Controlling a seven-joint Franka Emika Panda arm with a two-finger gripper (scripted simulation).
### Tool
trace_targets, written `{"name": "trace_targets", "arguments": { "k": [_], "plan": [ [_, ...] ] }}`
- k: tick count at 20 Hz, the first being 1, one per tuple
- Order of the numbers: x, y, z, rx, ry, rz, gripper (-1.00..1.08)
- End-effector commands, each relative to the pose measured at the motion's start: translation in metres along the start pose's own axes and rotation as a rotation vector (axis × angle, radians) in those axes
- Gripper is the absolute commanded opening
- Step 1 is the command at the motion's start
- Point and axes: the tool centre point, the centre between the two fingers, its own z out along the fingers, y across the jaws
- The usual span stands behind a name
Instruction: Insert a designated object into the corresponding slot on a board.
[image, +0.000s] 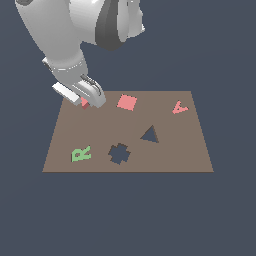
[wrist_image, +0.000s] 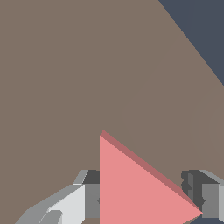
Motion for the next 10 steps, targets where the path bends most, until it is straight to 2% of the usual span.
{"name": "trace_targets", "arguments": {
  "k": [1,10],
  "plan": [
    [0.0000,0.0000,0.0001,0.000,0.000,0.000,-1.00],
    [0.0085,-0.0010,-0.0002,0.000,0.000,-0.062,-1.00]
  ]
}}
